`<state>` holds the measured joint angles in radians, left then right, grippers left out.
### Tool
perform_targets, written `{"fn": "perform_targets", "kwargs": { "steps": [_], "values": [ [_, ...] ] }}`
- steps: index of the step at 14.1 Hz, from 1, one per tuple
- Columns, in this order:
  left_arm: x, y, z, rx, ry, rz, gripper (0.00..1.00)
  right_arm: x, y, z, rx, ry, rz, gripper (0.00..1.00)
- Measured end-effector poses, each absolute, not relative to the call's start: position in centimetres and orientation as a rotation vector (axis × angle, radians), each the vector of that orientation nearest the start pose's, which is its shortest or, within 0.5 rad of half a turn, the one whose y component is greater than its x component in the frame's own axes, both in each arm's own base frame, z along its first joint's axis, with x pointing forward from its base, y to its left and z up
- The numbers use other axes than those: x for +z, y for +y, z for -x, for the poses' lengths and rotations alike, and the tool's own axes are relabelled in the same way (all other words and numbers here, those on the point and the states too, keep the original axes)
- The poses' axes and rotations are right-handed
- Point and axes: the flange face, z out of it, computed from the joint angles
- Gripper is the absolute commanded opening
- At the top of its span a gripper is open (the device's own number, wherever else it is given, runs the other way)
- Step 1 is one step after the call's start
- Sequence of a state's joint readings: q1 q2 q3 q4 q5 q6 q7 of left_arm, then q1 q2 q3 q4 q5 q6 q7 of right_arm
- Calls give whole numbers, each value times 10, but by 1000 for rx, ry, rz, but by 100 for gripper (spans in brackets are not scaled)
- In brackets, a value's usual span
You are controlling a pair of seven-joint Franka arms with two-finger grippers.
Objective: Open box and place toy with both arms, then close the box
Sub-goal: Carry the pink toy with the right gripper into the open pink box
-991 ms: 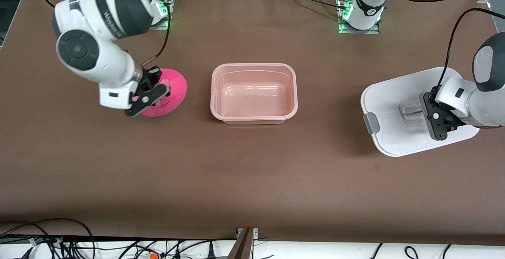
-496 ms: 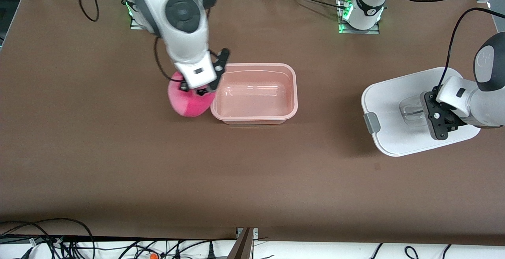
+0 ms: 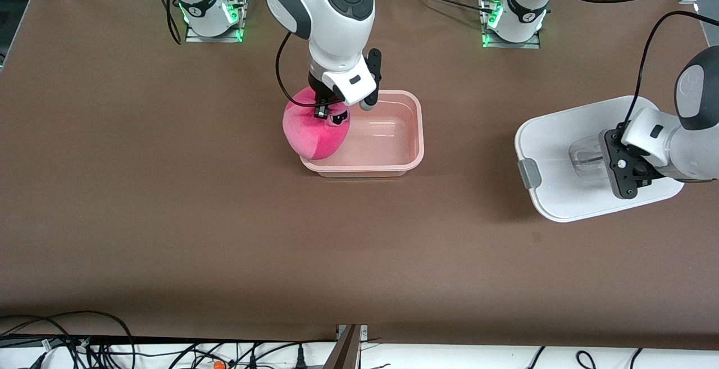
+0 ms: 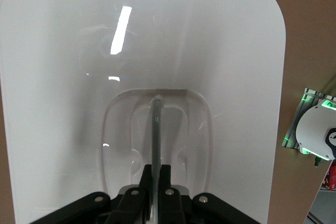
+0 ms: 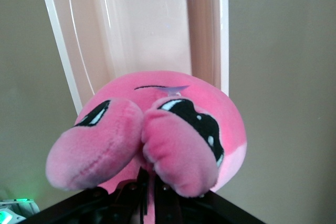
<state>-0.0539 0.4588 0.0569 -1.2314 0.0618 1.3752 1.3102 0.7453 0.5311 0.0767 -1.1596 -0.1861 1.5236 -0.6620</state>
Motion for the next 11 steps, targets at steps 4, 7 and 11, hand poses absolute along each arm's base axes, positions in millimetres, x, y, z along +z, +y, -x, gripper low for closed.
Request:
{"fn": "perform_targets", "kwargs": {
  "steps": [4,7,11],
  "values": [
    [488,3,-655,493,1962,2562,0,453,498,-492,310,-2245,2401,0],
    [488,5,-655,492,1993,2543,0,406,515,-486,403,-2264,2374,0],
    [484,10,-656,495,2047,2514,0,358,534,-487,379,-2252,2406,0]
  ]
}}
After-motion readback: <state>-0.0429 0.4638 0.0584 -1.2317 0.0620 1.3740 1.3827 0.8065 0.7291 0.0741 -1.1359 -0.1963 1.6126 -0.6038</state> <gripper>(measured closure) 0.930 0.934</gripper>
